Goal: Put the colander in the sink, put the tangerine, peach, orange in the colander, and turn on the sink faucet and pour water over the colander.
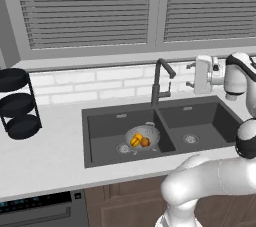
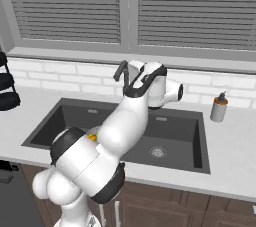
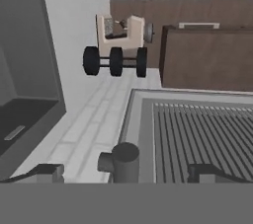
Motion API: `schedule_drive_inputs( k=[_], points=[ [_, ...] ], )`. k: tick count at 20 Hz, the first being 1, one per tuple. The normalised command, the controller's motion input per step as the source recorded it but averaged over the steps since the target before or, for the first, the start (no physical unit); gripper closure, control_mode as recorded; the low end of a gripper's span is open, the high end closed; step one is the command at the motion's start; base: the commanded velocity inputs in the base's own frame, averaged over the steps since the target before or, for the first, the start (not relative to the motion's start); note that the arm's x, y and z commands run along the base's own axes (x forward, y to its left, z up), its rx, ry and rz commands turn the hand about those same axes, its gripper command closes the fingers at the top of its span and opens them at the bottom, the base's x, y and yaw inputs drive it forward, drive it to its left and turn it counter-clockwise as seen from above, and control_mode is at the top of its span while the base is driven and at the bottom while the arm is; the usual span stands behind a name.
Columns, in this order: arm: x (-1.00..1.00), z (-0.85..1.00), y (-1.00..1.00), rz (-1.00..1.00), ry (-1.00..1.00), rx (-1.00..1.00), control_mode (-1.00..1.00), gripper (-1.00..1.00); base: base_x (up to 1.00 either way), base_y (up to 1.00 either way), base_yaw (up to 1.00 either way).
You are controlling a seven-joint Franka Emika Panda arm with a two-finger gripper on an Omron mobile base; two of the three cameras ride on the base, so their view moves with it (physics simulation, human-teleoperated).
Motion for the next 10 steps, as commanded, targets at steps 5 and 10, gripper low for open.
schedule_drive_inputs(
  k=[5,10],
  points=[
    [0.54,-0.12,0.02,0.01,0.0,0.02,-1.0,-1.0,0.0,0.0,0.0],
    [0.47,-0.28,0.11,0.0,0.0,0.0,-1.0,-1.0,0.0,0.0,0.0]
  ],
)
